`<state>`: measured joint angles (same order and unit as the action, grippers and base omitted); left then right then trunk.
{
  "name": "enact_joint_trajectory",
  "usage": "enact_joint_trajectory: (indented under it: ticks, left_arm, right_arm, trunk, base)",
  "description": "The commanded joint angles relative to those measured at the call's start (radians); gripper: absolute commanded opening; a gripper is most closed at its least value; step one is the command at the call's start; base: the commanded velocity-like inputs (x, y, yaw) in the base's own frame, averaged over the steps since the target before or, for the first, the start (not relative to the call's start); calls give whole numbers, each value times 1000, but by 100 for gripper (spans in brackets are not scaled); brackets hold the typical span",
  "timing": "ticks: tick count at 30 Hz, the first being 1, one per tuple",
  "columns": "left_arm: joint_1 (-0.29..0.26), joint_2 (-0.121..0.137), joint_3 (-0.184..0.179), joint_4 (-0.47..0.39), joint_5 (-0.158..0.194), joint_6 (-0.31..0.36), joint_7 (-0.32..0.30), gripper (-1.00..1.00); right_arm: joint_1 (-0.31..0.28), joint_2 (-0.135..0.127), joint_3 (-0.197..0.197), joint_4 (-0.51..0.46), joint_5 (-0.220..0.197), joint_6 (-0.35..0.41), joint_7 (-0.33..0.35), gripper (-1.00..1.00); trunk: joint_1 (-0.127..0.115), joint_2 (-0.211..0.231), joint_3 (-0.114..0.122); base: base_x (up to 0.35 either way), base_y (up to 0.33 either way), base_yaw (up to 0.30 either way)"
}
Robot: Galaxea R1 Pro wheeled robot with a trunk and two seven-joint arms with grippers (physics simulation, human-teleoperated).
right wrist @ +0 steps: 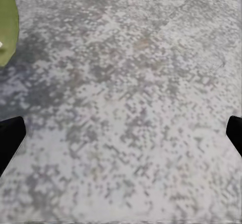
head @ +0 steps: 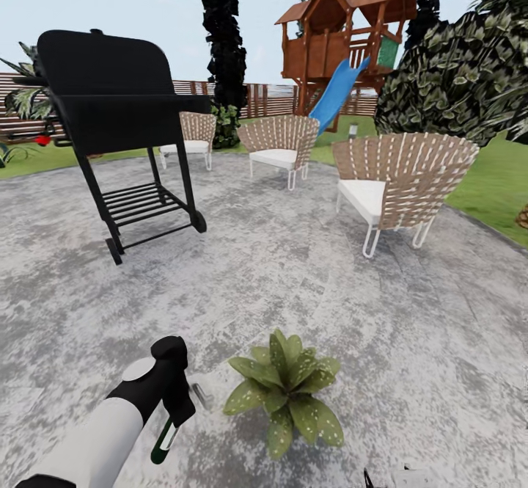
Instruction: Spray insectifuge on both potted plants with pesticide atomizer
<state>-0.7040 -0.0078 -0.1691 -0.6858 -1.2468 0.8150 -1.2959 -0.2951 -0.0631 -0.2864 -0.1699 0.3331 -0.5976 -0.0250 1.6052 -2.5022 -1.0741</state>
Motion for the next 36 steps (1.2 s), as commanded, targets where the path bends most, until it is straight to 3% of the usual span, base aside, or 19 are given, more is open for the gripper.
enact_joint_trajectory:
  ticks: [1, 12, 14, 19, 20, 21, 23, 24, 26, 30, 33, 36]
  left_arm:
    - [0, 0, -1, -1, -6, 9, -8, -100]
    - [10, 7, -6, 11, -8, 5, 10, -100]
    - [26, 18, -5, 14, -3, 2, 62, -100]
    - [89, 30, -1, 13, 64, -46, 174, -100]
    - [94, 32, 13, 13, 86, -64, 218, -100]
    - [99, 33, 86, 14, 128, -84, 282, -100]
    - [101, 49, 154, 15, 145, -128, 320, -100]
    - [101, 55, 172, 4, 150, -157, 376, -100]
    - [101, 54, 177, 0, 153, -159, 417, -100]
    - [102, 52, 219, 11, 205, -173, 461, -100]
    - [109, 55, 237, 20, 274, -265, 473, -100]
    - [114, 58, 241, 23, 304, -306, 476, -100]
  right_arm:
    - [-1, 0, -7, 1, 11, -4, -3, 100]
    - [-1, 0, -8, 1, 11, -4, -3, 100]
    - [-1, 0, -8, 1, 11, -4, -3, 100]
    - [-1, 0, -8, -1, 10, -5, -3, 100]
    - [-1, 0, -7, -2, 9, -6, -3, 100]
    - [-1, 1, -8, -2, 9, -7, -3, 100]
    - [-1, 3, -8, -2, 8, -7, -3, 100]
    - [-1, 3, -8, -2, 8, -7, -4, 100]
    - [-1, 3, -8, -2, 8, -7, -4, 100]
    - [-1, 3, -8, -2, 8, -6, -4, 100]
    - [-1, 3, -8, -2, 7, -6, -4, 100]
    - [-1, 7, -8, -2, 7, -6, -4, 100]
  trunk:
    - [0, 0, -1]
    - [0, 0, -1]
    - [0, 0, -1]
    - [0, 0, -1]
    - [0, 0, -1]
    - [0, 0, -1]
    - [0, 0, -1]
    - [0, 0, -1]
    - [0, 0, -1]
    - [0, 0, -1]
    - [0, 0, -1]
    - [0, 0, -1]
  base:
    - [0, 304, -280]
    - [103, 218, -292]
    - [20, 17, -288]
    - [3, 2, -84]
    - [0, 0, -12]
    - [0, 0, -3]
    - [0, 0, -1]
    - [-244, 7, 0]
    - [-284, 93, 0]
    - [-261, 197, -125]
    - [-187, 256, -236]
    - [-79, 289, -63]
